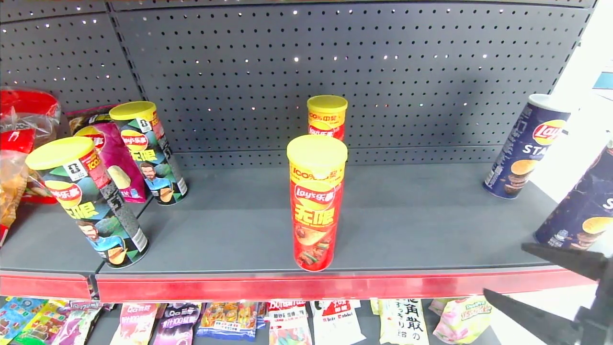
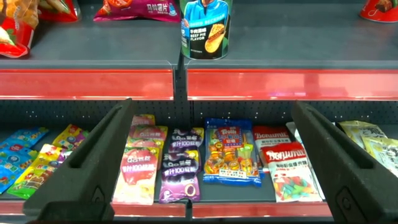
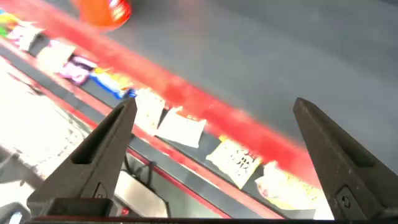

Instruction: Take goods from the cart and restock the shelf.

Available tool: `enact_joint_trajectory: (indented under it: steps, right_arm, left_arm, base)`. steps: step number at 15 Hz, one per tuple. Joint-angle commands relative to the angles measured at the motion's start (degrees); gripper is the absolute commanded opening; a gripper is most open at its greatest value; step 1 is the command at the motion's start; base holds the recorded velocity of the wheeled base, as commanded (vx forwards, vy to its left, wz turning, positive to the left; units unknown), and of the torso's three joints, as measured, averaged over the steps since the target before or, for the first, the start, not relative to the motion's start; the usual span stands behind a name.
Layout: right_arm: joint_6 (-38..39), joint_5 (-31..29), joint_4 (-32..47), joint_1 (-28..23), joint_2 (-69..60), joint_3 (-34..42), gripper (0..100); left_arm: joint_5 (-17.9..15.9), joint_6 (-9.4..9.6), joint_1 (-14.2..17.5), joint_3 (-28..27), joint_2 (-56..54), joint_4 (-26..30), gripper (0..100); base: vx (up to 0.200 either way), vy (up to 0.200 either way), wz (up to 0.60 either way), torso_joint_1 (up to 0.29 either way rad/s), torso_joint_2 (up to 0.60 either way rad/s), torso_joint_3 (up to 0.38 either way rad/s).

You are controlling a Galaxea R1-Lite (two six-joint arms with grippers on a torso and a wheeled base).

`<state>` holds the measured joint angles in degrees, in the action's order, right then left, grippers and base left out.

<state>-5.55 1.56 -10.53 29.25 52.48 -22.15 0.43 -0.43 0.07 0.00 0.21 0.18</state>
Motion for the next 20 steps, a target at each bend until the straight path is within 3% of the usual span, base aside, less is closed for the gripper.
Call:
enact_joint_trajectory:
  steps: [1, 2, 5, 8, 10, 11, 12, 20]
  right_arm:
    - [-3.3, 13.6, 1.7, -14.4, -20.4, 11.3, 100]
    - [-3.8, 15.3, 4.4, -22.0, -32.4, 16.9, 100]
    - [1.1, 15.5, 9.5, -28.9, -45.7, 21.4, 100]
    - [2.6, 14.8, 9.9, -29.7, -51.5, 21.2, 100]
    - [3.7, 9.4, 9.4, -29.3, -52.5, 21.4, 100]
    - [5.2, 0.8, 10.0, -29.3, -52.5, 22.2, 100]
    - [5.6, -1.5, 10.9, -29.4, -52.5, 22.2, 100]
    - [5.1, -1.0, 10.8, -29.3, -52.5, 22.2, 100]
  left_arm:
    - [0.0, -0.01, 0.0, 0.0, 0.0, 0.0, 100]
    - [-0.1, -0.01, 0.0, 0.0, 0.0, 0.0, 100]
    - [0.0, -0.01, 0.0, 0.0, 0.0, 0.0, 100]
    - [0.0, -0.01, 0.0, 0.0, 0.0, 0.0, 100]
    - [0.0, -0.01, 0.0, 0.0, 0.0, 0.0, 100]
    - [0.0, -0.01, 0.0, 0.0, 0.0, 0.0, 100]
    - [-0.1, -0.01, 0.0, 0.0, 0.0, 0.0, 100]
    - [-0.1, -0.01, 0.0, 0.0, 0.0, 0.0, 100]
  base:
    - [0.0, 0.0, 0.0, 0.0, 0.0, 0.0]
    - [0.0, 0.0, 0.0, 0.0, 0.0, 0.0]
    - [0.0, 0.0, 0.0, 0.0, 0.0, 0.0]
    - [0.0, 0.0, 0.0, 0.0, 0.0, 0.0]
    - [0.0, 0.0, 0.0, 0.0, 0.0, 0.0]
    - [0.0, 0.0, 0.0, 0.0, 0.0, 0.0]
    - [0.0, 0.0, 0.0, 0.0, 0.0, 0.0]
    - [0.0, 0.0, 0.0, 0.0, 0.0, 0.0]
